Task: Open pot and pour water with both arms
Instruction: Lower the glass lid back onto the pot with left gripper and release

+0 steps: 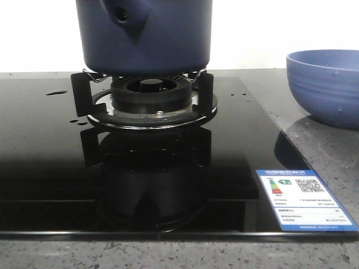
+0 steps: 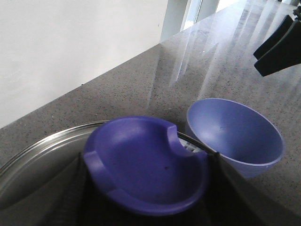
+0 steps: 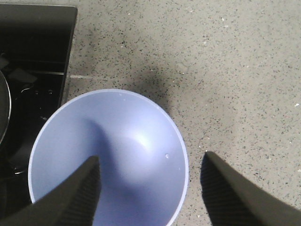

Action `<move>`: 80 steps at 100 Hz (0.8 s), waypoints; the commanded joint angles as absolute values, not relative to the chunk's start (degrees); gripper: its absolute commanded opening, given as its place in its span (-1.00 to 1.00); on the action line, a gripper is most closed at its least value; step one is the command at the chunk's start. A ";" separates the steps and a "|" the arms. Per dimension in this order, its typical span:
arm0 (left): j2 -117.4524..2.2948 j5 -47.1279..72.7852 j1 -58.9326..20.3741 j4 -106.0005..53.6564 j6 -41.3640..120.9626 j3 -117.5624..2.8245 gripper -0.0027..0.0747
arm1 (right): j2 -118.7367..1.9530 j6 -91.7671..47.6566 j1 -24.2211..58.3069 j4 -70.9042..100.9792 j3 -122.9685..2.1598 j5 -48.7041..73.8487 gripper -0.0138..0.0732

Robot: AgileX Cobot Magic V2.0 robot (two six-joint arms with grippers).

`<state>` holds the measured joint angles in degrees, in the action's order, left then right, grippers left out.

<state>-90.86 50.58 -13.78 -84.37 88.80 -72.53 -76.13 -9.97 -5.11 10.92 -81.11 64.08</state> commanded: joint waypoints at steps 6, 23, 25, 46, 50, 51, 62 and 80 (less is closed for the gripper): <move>-88.34 51.56 -14.27 -87.54 88.86 -74.78 0.04 | -74.16 -10.59 -5.49 11.59 -82.98 61.98 0.27; -88.34 51.56 -14.27 -87.07 88.86 -74.78 0.14 | -74.16 -10.59 -5.49 11.59 -82.98 61.64 0.27; -88.34 51.51 -14.27 -87.07 88.86 -74.78 0.19 | -74.16 -10.59 -5.49 11.59 -82.98 61.64 0.27; -87.64 52.22 -13.55 -88.83 88.86 -75.54 0.62 | -74.16 -10.63 -5.49 11.59 -82.98 61.64 0.27; -87.36 52.97 -13.00 -88.83 88.86 -76.27 0.62 | -74.16 -10.63 -5.49 11.59 -82.98 61.64 0.27; -87.18 53.47 -12.73 -88.83 88.67 -76.43 0.62 | -74.16 -10.63 -5.49 11.59 -82.98 61.64 0.27; -85.21 56.43 -9.35 -88.83 87.45 -78.85 0.62 | -74.16 -11.13 -5.49 11.59 -82.98 61.64 0.27; -80.56 58.64 -0.80 -88.33 81.75 -80.48 0.52 | -72.83 -11.48 -5.49 15.66 -82.98 58.60 0.16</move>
